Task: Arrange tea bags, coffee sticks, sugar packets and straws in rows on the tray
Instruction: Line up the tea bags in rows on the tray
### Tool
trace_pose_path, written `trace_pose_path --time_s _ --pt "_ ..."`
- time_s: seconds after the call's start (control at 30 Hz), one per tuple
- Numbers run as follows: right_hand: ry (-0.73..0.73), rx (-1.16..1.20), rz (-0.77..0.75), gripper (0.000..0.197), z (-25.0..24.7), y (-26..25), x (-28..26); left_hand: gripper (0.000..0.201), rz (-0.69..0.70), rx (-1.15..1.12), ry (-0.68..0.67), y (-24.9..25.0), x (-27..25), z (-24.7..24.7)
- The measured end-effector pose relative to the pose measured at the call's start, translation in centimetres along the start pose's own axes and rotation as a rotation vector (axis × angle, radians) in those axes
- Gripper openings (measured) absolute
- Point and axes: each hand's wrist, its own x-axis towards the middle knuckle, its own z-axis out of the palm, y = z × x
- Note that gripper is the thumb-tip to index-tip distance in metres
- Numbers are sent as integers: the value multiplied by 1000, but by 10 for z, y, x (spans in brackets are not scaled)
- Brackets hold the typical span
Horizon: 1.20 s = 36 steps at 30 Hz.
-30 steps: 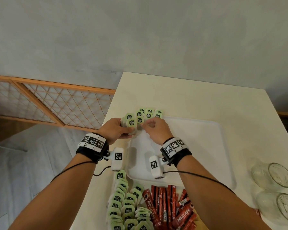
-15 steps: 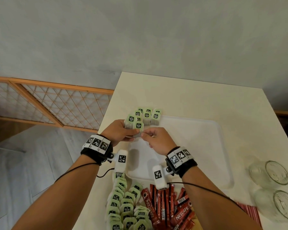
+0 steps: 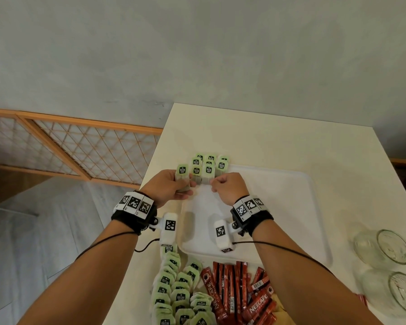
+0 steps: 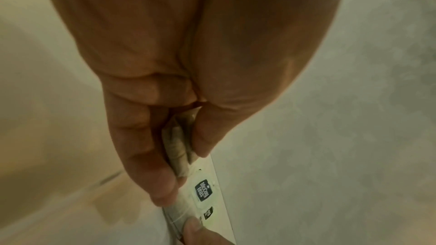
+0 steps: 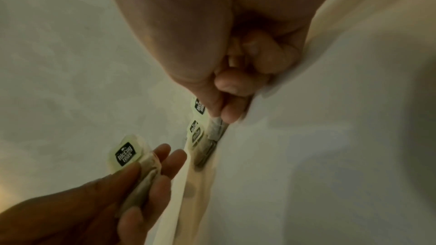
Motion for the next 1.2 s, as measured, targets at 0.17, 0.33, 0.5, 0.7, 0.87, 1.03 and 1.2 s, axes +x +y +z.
trace_pose_path --time_s 0.17,0.33,0.5,0.7,0.87,1.03,1.2 --pt "29 -87 24 27 -2 -5 2 14 30 37 -9 -4 0 -1" --pt "39 -112 30 27 -1 -6 3 14 48 52 1 -5 1 -1" --pt "70 -30 -17 23 1 -3 0 13 62 106 -3 -5 0 -1" --pt "-142 145 -225 23 5 -6 -17 12 89 208 -56 -4 -3 3" --pt "-104 122 -319 24 7 -1 -18 18 92 269 -123 -2 -6 9" --pt "-74 147 -267 29 7 5 -16 14 100 265 -115 -3 -5 13" --pt "-136 94 -227 27 4 11 -19 7 110 290 -100 -4 0 15"
